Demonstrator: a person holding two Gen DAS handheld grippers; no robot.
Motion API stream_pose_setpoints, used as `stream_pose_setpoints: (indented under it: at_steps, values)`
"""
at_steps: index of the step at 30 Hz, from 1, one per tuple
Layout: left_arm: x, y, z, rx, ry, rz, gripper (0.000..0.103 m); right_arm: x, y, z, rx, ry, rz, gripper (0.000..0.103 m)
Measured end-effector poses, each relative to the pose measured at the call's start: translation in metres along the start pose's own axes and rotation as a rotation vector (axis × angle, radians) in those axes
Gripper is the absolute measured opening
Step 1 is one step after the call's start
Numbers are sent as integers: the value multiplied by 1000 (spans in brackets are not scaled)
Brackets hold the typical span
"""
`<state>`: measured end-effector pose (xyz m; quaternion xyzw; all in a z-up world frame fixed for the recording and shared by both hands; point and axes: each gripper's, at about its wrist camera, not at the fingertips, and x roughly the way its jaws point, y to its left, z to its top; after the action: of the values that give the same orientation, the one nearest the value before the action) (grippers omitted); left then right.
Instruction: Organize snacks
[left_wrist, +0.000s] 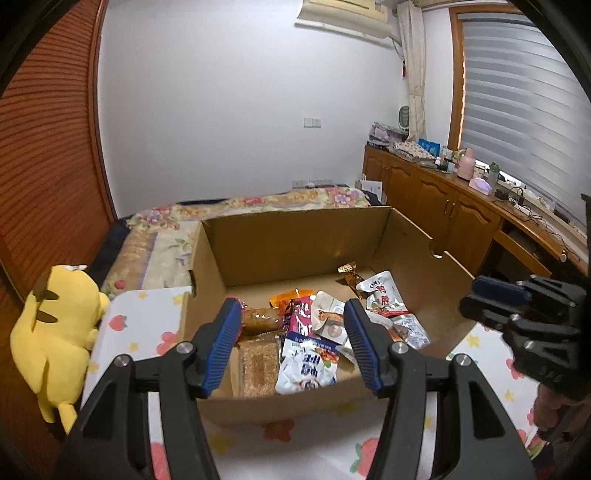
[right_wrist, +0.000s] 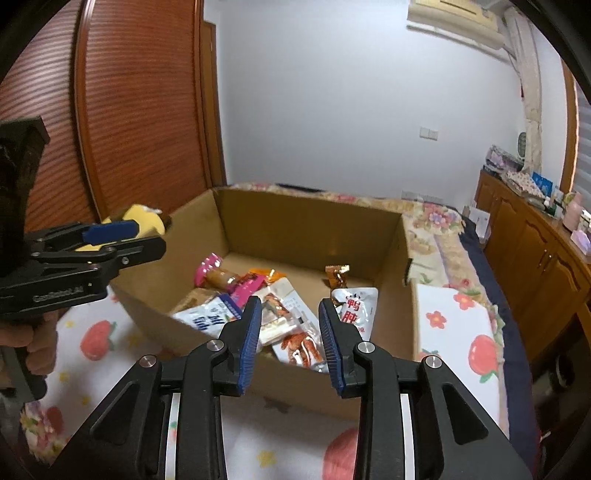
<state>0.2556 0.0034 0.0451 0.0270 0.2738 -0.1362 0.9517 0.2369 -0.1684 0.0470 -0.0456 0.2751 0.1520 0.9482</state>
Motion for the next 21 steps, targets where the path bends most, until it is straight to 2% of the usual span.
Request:
stream_pose_setpoints:
  at_steps: [7,13,14,15,19,21]
  values:
    - [-47,-10,-17,35,-38,21,60,-52,3,-16,19,-43,-14,35]
    - [-78,-15,-30,42,-66,53,76,-76,6,-32,30,-60,-25,45]
    - [-83,-16,-33,47,-76,68,81,-79,7,-34,29,-62,-35,51]
    - [-87,-17,-35,51,-84,75,81,-82,7,-37,34,-65,-43,57]
    - [-100,-22,-45,53,-85,83,88,-95,9,-47,61,-84,-59,72]
    - [-105,-24,-48,53,-98,90,93,-101,11,-51,67,-100,-73,90]
